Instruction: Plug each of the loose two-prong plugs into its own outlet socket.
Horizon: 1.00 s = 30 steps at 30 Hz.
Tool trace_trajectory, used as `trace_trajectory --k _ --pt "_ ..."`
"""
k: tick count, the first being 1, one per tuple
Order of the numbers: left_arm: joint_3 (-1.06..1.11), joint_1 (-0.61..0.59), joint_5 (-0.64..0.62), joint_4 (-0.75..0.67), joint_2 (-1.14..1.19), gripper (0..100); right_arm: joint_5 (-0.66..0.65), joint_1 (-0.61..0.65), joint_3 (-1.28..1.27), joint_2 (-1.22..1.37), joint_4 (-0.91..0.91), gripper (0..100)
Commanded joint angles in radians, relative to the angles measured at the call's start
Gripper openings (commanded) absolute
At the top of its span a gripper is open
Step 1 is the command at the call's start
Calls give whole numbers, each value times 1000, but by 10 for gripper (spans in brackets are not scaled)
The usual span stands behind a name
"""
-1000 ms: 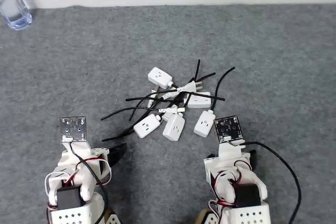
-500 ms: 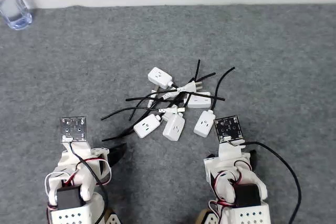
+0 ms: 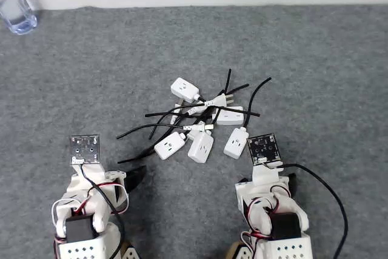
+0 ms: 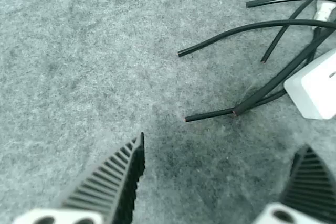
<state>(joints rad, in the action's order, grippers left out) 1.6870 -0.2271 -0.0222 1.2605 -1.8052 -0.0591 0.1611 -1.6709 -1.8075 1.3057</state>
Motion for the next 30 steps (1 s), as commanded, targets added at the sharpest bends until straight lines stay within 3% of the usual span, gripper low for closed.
trace_trajectory --k 1,9,13,21,26,30 --pt "-5 3 -9 0 -12 408 3 -10 -14 -5 5 429" --pt "-5 5 -9 -31 -14 408 3 -12 -14 -5 5 429" --pt "-5 -3 -9 -265 -14 408 11 -10 -14 -7 -38 429" --pt "-7 21 -8 -540 -14 408 3 -28 -14 -7 -383 429" --pt "-41 -129 -9 -767 -14 408 9 -157 -14 -7 -742 429" --pt "-65 -155 -6 -772 -14 409 9 -248 -14 -7 -941 429"
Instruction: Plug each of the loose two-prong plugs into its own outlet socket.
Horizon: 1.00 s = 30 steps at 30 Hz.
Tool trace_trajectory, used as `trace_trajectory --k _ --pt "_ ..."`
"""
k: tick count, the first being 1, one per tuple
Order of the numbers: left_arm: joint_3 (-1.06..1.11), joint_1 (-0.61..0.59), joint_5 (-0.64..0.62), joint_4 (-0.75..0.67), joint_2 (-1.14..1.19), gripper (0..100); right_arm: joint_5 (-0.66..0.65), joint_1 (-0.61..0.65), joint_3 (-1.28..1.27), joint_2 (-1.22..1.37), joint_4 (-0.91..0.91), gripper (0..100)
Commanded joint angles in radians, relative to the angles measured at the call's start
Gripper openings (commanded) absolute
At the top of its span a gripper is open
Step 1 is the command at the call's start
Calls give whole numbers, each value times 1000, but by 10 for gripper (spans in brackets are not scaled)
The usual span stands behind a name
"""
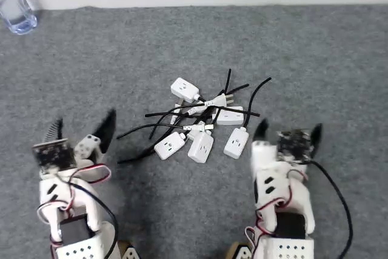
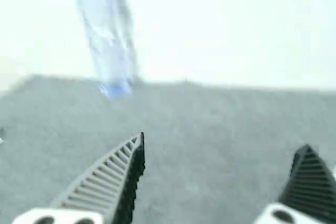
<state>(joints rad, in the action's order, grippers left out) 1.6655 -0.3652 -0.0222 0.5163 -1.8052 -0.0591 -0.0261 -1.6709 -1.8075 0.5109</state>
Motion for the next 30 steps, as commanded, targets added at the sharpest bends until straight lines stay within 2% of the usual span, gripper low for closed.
trace_trajectory --k 1,12,15,20,22,25,27,30 --pt "-39 -18 -6 -21 -14 409 9 -67 -14 -7 -150 429" --pt "-18 -18 -6 -9 -14 409 5 -68 -14 -7 -128 429" --pt "-30 -12 -8 32 -14 409 8 -74 -14 -7 -128 429" --pt "-48 72 3 75 -14 409 3 -70 -14 -7 -116 429" --pt "-42 140 72 80 -14 410 3 -68 -14 -7 -90 429" --pt "18 265 304 126 -14 410 3 -74 -14 -7 -25 430" --pt "16 305 430 207 -5 410 3 -70 -14 -7 24 430" --pt "18 339 537 302 -14 409 3 -70 -14 -5 70 430"
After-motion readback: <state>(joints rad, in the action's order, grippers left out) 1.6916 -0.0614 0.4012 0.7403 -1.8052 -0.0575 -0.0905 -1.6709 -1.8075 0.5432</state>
